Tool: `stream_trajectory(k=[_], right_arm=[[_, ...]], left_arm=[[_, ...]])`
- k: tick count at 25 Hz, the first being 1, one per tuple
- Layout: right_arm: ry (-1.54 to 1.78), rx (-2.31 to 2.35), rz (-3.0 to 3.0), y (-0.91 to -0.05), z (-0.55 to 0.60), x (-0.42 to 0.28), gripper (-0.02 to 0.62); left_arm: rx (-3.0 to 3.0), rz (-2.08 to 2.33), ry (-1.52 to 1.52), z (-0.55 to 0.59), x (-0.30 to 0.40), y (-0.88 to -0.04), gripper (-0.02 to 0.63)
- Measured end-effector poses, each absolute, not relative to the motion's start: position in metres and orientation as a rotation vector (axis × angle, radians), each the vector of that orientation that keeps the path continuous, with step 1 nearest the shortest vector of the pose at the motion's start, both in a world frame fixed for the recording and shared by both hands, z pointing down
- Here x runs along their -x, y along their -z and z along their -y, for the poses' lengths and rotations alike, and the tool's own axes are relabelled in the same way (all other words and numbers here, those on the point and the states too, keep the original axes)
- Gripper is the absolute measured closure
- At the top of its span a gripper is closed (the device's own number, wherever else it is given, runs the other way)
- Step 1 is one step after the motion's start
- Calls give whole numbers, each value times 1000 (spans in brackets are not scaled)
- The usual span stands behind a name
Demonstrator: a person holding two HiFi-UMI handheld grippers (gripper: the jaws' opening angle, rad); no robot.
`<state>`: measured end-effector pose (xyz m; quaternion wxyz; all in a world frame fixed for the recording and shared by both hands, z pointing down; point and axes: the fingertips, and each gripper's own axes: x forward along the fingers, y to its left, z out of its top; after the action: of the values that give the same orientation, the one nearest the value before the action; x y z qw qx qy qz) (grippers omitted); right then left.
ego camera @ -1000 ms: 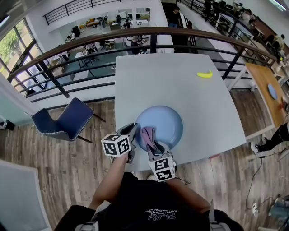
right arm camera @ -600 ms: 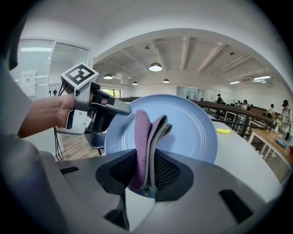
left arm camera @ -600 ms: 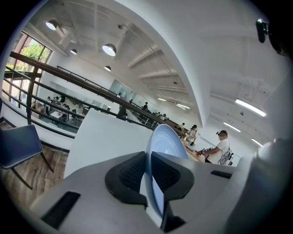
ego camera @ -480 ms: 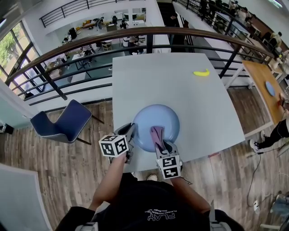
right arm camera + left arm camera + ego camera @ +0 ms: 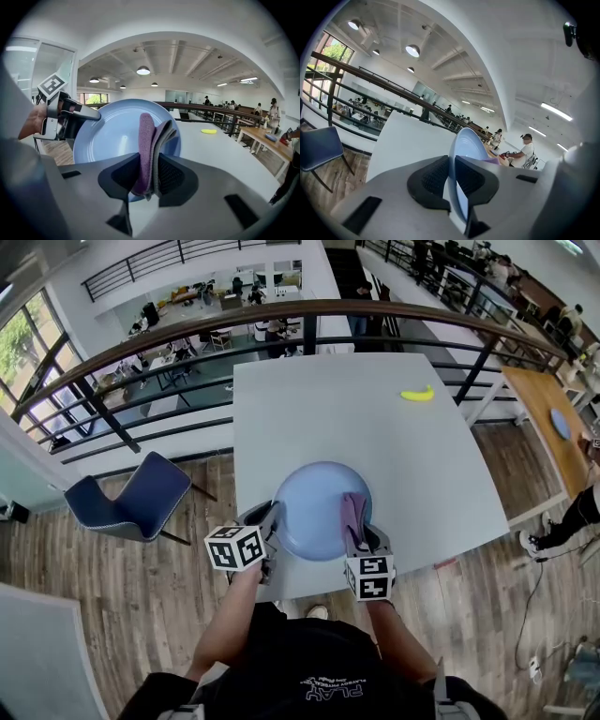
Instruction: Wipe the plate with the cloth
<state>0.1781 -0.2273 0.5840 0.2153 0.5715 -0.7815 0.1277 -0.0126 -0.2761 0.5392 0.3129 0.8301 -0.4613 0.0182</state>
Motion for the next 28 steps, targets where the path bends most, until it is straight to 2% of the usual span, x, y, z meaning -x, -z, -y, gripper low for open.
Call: stream_trajectory(k=[12, 28], right_arm=[[-351, -1612, 2188, -578, 228, -179, 489], [-365, -1596, 2225, -567, 223, -178, 489]], left_arm=[[-2198, 1234, -95, 276, 9, -545, 560], [-2061, 1174, -152, 262, 13, -615, 565]])
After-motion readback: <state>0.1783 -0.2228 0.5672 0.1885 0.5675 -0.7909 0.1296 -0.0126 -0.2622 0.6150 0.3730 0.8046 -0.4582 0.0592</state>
